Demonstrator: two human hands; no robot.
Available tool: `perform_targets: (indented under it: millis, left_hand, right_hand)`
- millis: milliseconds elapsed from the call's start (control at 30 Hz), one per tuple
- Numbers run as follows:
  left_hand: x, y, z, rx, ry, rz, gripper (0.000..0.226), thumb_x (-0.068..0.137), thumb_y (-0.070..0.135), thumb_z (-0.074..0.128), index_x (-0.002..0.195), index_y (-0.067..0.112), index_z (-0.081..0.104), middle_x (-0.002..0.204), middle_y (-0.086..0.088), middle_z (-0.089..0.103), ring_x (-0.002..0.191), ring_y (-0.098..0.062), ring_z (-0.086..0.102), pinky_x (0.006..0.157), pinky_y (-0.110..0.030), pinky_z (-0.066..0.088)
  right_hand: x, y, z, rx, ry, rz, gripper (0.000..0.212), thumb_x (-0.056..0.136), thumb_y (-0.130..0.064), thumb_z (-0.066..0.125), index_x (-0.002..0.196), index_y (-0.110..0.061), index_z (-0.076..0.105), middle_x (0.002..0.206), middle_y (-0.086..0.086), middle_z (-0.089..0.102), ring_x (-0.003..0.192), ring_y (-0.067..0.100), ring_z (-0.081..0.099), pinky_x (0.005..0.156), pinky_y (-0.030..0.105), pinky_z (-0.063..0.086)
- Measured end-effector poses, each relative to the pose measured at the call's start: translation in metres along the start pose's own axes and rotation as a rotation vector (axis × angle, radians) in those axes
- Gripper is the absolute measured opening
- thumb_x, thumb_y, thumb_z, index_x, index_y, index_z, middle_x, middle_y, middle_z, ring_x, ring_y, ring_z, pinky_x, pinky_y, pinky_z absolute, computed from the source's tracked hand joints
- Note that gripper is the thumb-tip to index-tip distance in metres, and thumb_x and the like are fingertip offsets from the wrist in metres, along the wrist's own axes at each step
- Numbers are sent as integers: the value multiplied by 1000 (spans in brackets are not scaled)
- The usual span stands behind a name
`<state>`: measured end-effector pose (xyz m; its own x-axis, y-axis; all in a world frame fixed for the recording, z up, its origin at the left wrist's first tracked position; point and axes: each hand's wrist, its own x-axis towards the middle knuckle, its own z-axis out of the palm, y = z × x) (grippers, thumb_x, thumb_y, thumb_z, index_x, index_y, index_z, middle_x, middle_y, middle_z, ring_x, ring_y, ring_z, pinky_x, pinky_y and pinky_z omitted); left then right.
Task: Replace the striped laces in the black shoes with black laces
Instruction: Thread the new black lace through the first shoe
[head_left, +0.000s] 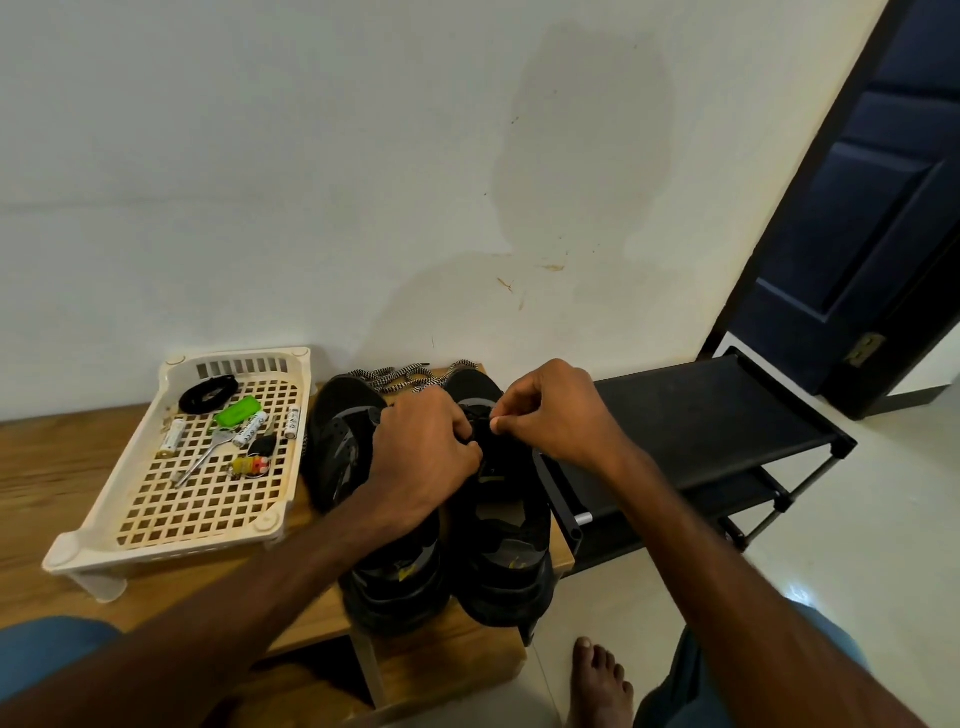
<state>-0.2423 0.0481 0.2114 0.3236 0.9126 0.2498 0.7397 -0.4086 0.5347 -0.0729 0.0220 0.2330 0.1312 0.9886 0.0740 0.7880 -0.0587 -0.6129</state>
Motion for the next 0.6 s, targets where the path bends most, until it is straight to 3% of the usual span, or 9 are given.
perform_targets:
  millis: [100, 233, 333, 400, 500, 600]
  left_hand:
    - [2, -3, 0, -74, 0, -42, 7, 75, 23, 86, 80, 24, 81, 76, 12, 74, 75, -8, 71, 76, -33, 62]
    - [4, -8, 0, -128, -27, -113, 8, 75, 25, 86, 77, 27, 79, 74, 10, 74, 75, -11, 72, 78, -36, 62]
    - [3, -10, 0, -166, -34, -135, 8, 75, 26, 87, 77, 26, 79, 70, 8, 74, 70, -9, 72, 75, -36, 63]
    - [3, -11, 0, -184, -38, -141, 9, 75, 26, 87, 77, 25, 79, 69, 8, 74, 68, -9, 72, 74, -36, 63]
    - [2, -12, 0, -202, -40, -144, 9, 76, 26, 87, 79, 24, 79, 69, 8, 74, 67, -7, 72, 74, -35, 63]
    - [2, -12, -1, -216, -49, -138, 10, 76, 25, 88, 81, 23, 79, 69, 8, 74, 64, -3, 71, 73, -33, 64]
  right_hand:
    - [1, -3, 5, -63, -4, 22, 5, 83, -21, 84, 87, -23, 84, 93, -5, 78, 82, 3, 67, 68, 16, 52]
    - [2, -9, 11, -134, 23, 10, 6, 82, -19, 82, 87, -21, 85, 84, -7, 73, 96, 11, 63, 93, 34, 55]
    - [3, -9, 12, -151, 16, -2, 6, 83, -19, 82, 87, -21, 85, 69, -16, 59, 86, 7, 56, 98, 37, 51]
    - [3, -9, 12, -121, -7, 3, 6, 82, -19, 83, 88, -19, 85, 68, -16, 58, 76, 3, 55, 92, 30, 51]
    - [2, -10, 12, -95, -26, 17, 8, 80, -16, 84, 88, -17, 85, 70, -13, 62, 71, 2, 57, 69, 15, 46]
    - [2, -9, 15, -85, -17, 32, 8, 78, -14, 84, 86, -17, 85, 70, -10, 64, 67, 2, 58, 59, 10, 40]
